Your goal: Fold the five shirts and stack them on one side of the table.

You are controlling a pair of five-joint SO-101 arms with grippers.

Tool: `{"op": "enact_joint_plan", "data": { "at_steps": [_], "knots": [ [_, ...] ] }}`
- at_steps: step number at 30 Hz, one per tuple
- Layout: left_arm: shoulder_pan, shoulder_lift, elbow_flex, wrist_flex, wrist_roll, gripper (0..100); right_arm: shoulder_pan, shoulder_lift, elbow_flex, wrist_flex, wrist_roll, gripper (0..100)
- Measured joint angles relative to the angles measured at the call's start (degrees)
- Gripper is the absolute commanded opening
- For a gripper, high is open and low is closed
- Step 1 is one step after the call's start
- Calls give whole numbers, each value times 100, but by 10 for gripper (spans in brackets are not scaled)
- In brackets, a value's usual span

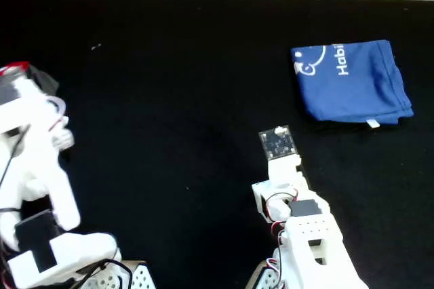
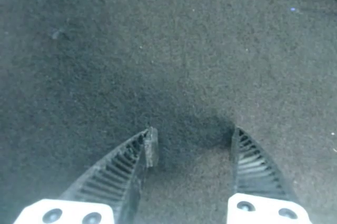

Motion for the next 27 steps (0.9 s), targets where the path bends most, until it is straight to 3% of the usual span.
{"op": "enact_joint_plan", "data": {
  "at_steps": [6,18,21,27],
  "knots": [
    [-1064,0,510,-527,-765,178,0,0,0,0,0,221],
    [-1275,0,2277,-2980,-1600,147,0,0,0,0,0,221],
    [-1275,-35,2321,-3147,-1618,2,0,0,0,0,0,221],
    [-1002,-70,2066,-2813,-1600,8,-26,0,0,0,0,221]
  ]
}}
